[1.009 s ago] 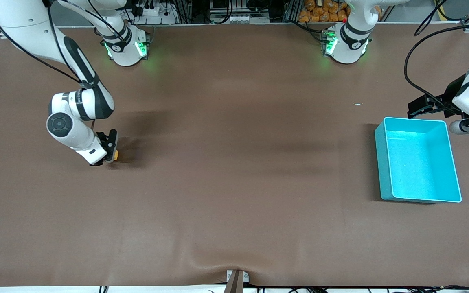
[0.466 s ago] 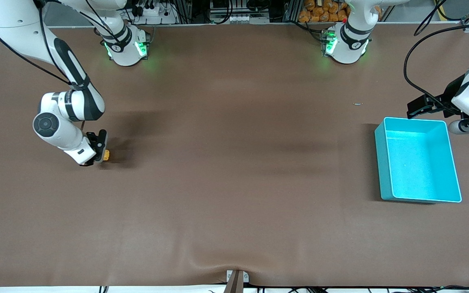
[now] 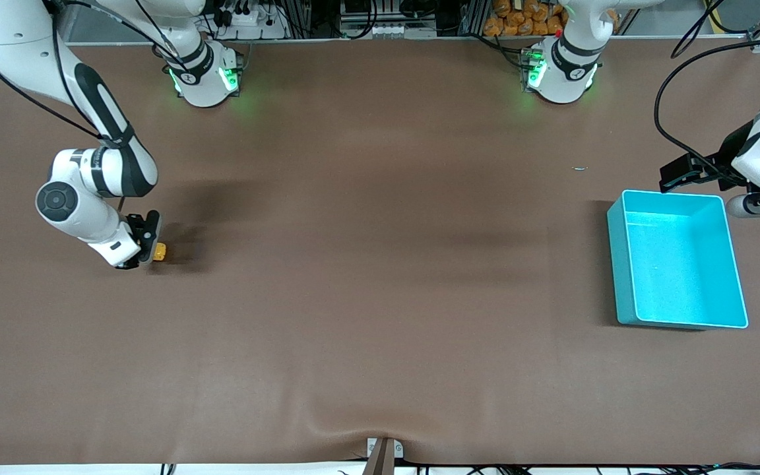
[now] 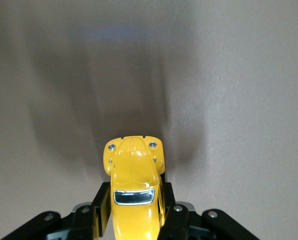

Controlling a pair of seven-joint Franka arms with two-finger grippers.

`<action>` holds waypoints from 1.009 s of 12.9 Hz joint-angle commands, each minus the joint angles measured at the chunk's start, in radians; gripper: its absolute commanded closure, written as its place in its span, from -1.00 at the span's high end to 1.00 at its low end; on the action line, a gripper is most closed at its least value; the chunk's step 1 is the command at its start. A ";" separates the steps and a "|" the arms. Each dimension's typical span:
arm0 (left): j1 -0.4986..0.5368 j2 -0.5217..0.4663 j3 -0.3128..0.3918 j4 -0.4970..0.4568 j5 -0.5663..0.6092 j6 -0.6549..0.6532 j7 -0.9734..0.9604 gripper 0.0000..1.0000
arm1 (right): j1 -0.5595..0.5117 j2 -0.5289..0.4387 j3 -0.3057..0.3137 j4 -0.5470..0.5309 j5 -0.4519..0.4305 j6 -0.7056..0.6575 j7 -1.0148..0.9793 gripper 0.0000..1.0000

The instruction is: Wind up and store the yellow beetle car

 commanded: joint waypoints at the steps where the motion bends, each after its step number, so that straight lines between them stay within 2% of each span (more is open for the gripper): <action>1: 0.002 -0.003 -0.004 0.013 -0.001 0.003 -0.001 1.00 | -0.042 0.092 0.011 0.037 -0.010 0.009 -0.007 0.56; 2: 0.002 -0.013 -0.008 0.013 -0.003 -0.002 -0.001 1.00 | -0.056 0.090 0.014 0.058 -0.006 -0.040 -0.011 1.00; 4: 0.005 -0.029 -0.011 0.013 -0.003 -0.008 0.003 1.00 | -0.061 0.079 0.025 0.138 0.017 -0.195 -0.014 1.00; 6: 0.005 -0.057 -0.011 0.013 -0.004 -0.015 0.003 1.00 | -0.074 0.073 0.025 0.210 0.085 -0.313 -0.077 1.00; 8: -0.001 -0.059 -0.011 0.013 -0.003 -0.029 0.002 1.00 | -0.084 0.075 0.023 0.236 0.135 -0.343 -0.132 1.00; 13: -0.001 -0.051 -0.011 0.012 -0.004 -0.031 0.002 1.00 | -0.087 0.047 0.025 0.270 0.148 -0.361 -0.128 1.00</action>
